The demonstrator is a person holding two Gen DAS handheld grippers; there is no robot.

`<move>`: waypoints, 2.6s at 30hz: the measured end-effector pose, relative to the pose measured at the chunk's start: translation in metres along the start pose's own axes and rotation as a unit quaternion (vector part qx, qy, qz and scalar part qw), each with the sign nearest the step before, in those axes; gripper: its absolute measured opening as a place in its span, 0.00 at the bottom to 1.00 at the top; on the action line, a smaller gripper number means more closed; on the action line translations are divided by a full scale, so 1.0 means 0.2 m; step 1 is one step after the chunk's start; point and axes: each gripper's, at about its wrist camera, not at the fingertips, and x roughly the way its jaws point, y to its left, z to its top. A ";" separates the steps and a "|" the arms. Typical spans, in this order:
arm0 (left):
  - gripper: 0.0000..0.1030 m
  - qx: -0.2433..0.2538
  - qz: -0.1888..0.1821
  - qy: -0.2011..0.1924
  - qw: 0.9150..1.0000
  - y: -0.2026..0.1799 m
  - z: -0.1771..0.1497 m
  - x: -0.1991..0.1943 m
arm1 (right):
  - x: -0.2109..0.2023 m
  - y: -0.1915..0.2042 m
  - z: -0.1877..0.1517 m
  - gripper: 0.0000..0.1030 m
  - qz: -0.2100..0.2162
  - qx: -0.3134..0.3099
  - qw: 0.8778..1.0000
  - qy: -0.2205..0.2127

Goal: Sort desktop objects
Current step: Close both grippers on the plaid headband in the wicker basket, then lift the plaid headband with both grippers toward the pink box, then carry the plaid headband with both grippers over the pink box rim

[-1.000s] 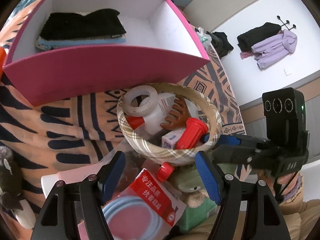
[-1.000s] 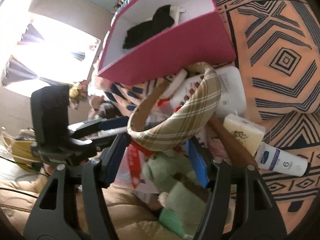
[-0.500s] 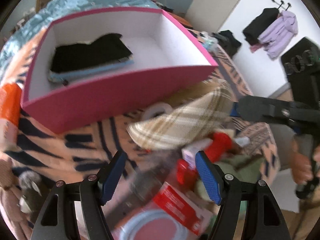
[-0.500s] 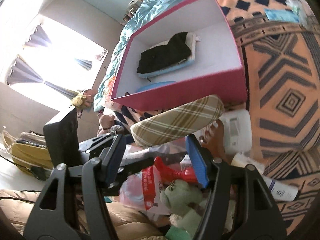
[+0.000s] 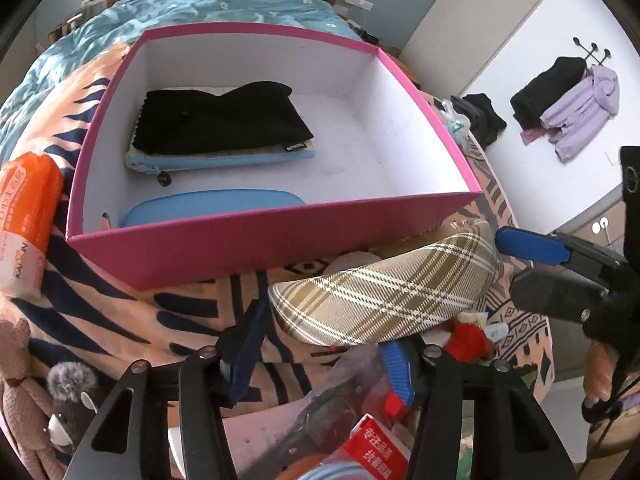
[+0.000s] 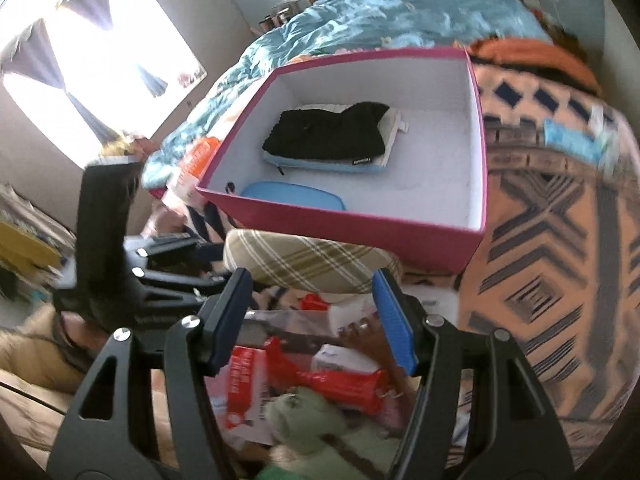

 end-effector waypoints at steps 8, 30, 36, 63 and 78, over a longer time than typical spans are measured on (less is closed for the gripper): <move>0.53 -0.008 -0.026 0.010 1.000 0.01 0.03 0.02 | 0.13 0.15 0.00 0.63 -0.086 -0.162 0.983 0.014; 0.53 -0.017 -0.041 0.009 0.999 0.05 0.08 0.03 | 0.20 0.16 0.07 0.41 -0.155 -0.234 0.960 -0.012; 0.53 -0.016 -0.040 0.009 0.999 0.05 0.09 0.03 | 0.19 0.20 0.06 0.38 -0.161 -0.260 0.952 -0.025; 0.48 -0.007 -0.076 -0.024 0.997 -0.03 0.08 -0.12 | 0.03 -0.09 0.15 0.22 -0.091 -0.066 0.994 0.011; 0.28 -0.024 -0.062 0.002 0.998 0.00 0.04 -0.03 | 0.12 -0.11 0.15 0.28 -0.098 -0.071 0.992 0.025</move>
